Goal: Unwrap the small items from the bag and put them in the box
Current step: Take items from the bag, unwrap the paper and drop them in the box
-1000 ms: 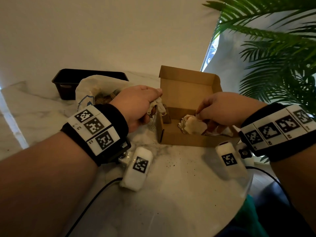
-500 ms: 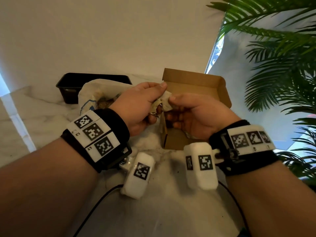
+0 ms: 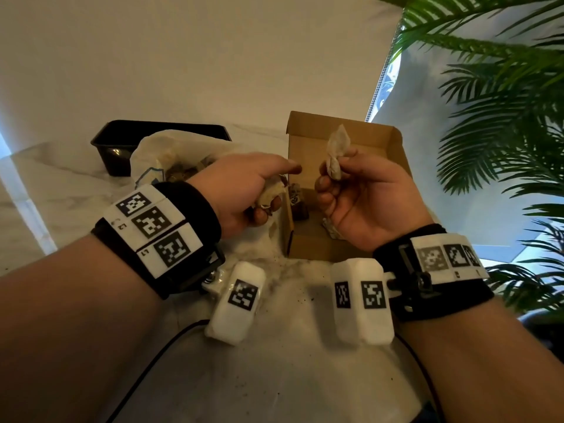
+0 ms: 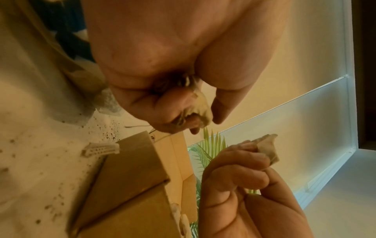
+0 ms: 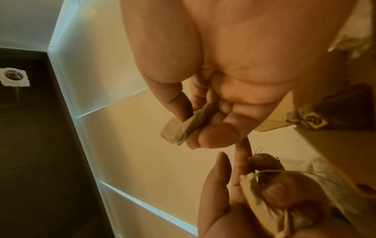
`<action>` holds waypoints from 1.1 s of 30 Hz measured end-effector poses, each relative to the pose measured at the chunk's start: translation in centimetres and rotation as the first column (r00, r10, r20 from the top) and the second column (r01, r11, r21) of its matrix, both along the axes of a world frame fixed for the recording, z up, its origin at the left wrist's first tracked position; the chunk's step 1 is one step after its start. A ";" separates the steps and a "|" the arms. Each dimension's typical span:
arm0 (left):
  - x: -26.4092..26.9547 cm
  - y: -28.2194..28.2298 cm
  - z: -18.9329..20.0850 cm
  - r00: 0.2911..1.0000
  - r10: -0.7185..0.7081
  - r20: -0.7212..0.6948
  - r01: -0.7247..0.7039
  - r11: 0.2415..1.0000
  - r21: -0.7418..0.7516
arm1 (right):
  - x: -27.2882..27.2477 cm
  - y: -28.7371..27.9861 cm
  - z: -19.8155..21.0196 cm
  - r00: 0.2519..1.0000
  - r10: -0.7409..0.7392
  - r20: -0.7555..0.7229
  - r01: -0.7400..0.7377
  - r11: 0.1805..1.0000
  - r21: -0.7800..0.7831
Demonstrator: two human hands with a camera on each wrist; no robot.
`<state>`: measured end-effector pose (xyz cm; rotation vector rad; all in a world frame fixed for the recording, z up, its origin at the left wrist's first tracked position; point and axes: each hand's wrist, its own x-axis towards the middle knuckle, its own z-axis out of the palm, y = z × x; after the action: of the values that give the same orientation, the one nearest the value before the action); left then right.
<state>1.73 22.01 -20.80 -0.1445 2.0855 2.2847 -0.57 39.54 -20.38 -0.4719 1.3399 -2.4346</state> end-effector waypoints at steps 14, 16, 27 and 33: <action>-0.1 0.4 0.2 0.985 0.031 -0.171 -0.041 0.997 -0.059 | -1.0 -0.4 -1.1 0.981 -0.161 -0.107 0.185 0.944 0.273; -0.1 0.5 0.3 0.985 0.055 -0.161 -0.063 0.997 -0.045 | -1.1 -0.1 -0.7 0.966 -0.215 -0.144 0.251 0.916 0.312; -0.3 0.1 0.5 0.991 0.131 0.042 -0.137 0.947 0.292 | -3.6 4.2 2.2 0.924 -0.158 -0.349 0.379 0.247 0.892; 0.0 0.1 0.7 0.991 0.127 0.037 -0.133 0.946 0.296 | -3.6 3.6 3.0 0.928 0.006 -0.373 0.373 -0.059 0.926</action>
<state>1.71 22.13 -20.10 -0.2959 1.7424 2.6303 -4.15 43.18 -17.37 -0.1385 2.9542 -0.7275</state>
